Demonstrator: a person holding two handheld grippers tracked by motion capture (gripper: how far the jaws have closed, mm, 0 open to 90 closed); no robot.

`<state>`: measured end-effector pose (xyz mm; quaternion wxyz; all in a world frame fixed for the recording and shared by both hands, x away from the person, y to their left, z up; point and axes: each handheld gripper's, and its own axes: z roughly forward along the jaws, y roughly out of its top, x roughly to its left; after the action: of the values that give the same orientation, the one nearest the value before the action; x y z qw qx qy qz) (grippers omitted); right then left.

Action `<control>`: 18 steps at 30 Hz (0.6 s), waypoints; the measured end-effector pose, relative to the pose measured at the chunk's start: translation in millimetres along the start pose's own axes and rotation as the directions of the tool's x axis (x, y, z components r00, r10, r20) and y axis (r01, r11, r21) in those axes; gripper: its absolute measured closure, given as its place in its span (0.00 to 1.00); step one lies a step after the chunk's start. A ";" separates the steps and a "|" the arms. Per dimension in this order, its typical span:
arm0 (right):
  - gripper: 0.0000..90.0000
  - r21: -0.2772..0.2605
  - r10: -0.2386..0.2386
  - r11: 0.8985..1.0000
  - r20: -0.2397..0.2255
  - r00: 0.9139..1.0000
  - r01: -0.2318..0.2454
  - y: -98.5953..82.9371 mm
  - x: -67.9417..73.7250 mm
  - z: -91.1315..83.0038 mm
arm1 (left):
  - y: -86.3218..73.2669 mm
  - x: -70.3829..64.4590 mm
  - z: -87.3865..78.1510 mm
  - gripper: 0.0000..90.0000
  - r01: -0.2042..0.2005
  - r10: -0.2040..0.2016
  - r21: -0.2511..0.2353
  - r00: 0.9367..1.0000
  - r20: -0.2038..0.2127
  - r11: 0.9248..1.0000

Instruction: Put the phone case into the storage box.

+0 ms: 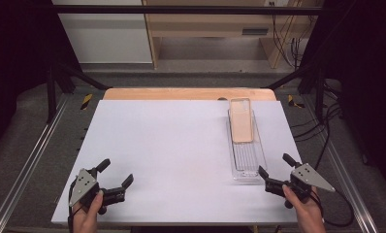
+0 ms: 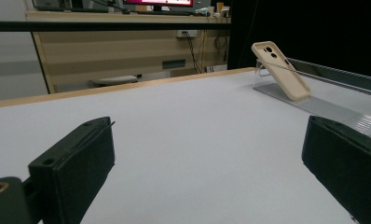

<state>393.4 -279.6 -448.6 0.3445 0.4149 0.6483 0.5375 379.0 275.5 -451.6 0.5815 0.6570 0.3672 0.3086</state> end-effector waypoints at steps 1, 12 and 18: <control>0.04 0.003 -0.004 1.000 -0.003 1.000 0.004 -0.5 0.7 0.1 | 0.0 0.0 -0.4 0.02 -0.001 0.001 0.000 1.000 0.001 1.000; 0.04 -0.014 -0.014 1.000 -0.046 0.999 0.013 -4.4 12.0 6.5 | -0.2 -0.3 -4.8 0.02 -0.006 0.006 -0.004 1.000 0.010 1.000; 0.04 -0.048 -0.007 0.999 -0.053 0.999 0.005 -5.7 16.0 12.7 | -0.2 -0.8 -4.0 0.02 -0.009 0.009 -0.005 1.000 0.015 1.000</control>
<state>397.1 -260.4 -456.6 0.3386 0.3901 0.6455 0.5626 375.2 276.9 -451.2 0.5847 0.6595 0.3591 0.3070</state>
